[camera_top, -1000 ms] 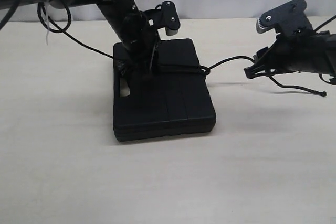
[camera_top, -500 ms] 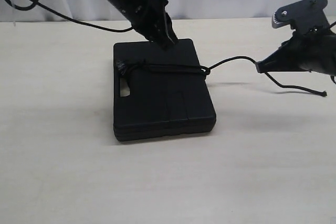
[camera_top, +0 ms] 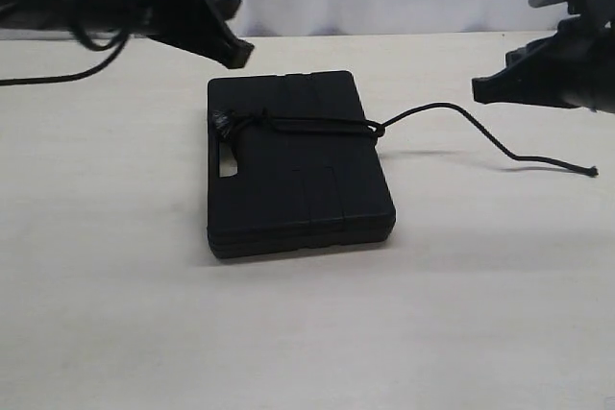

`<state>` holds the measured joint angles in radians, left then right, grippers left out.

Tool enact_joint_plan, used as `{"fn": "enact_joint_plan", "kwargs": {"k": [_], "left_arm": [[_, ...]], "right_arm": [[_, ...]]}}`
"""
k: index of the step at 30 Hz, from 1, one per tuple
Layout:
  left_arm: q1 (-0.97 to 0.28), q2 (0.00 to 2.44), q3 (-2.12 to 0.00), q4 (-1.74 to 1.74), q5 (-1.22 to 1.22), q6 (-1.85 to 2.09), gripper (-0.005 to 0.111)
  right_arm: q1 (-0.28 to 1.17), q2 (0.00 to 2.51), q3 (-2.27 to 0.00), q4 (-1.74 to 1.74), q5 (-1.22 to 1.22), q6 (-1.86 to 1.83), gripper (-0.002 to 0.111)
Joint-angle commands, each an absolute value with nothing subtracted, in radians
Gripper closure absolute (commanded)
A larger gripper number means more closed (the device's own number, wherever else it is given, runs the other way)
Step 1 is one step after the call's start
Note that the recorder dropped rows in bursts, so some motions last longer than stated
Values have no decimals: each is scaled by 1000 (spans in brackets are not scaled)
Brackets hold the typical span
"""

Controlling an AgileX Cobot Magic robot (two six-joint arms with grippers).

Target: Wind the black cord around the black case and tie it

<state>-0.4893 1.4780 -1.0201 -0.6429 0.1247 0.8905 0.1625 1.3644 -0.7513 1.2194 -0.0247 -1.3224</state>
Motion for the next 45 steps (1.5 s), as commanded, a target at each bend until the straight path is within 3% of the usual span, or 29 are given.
{"fn": "enact_joint_plan", "kwargs": {"k": [1, 7, 17, 35, 45], "left_arm": [[-489, 1297, -863, -694, -54, 881, 107], [-489, 1082, -702, -694, -130, 881, 107], [-489, 753, -474, -690, -284, 771, 107], [-489, 244, -303, -432, -168, 447, 107], [-489, 164, -303, -456, 0, 414, 107]], "right_arm": [[217, 1255, -714, 1218, -53, -1270, 104], [351, 1079, -631, 1168, -218, -1181, 104], [513, 824, -420, 783, -380, -724, 104], [516, 346, -136, 762, -340, -635, 104], [516, 167, -111, 821, -262, -633, 104]]}}
